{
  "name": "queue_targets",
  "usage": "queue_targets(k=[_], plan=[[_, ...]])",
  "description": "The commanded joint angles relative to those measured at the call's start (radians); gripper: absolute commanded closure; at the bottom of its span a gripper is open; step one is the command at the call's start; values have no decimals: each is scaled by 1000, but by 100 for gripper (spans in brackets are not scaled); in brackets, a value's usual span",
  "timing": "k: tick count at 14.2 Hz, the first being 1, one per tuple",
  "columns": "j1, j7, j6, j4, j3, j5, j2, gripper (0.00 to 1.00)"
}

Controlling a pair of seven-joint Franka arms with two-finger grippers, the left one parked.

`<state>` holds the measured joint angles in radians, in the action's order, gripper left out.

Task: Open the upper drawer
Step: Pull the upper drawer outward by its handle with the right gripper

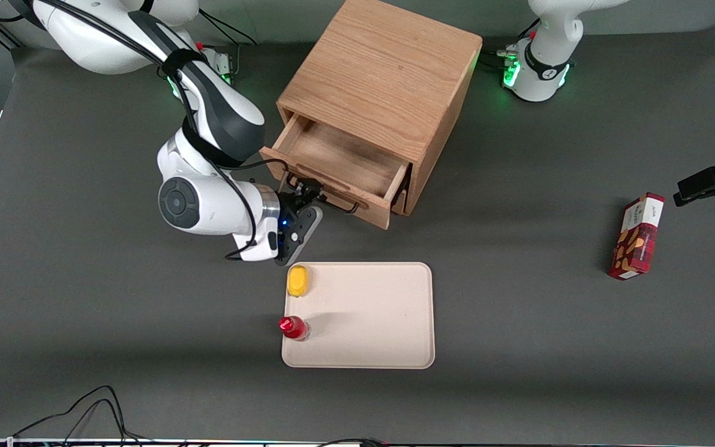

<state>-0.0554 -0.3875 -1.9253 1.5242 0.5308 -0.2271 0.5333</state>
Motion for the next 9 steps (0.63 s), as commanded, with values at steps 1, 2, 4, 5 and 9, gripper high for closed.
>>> queue_targets(k=[1,2,4,5,9], plan=[[-6,-31,41,-82,-23,32,53,0],[-6,-31,54,-108,-34,32,71,0],[-6,-31,86,-162,-37,51,102,0],[-6,-33,100,-186,-38,52,117,0],[-6,-34,129,-248,-71,54,152,0]])
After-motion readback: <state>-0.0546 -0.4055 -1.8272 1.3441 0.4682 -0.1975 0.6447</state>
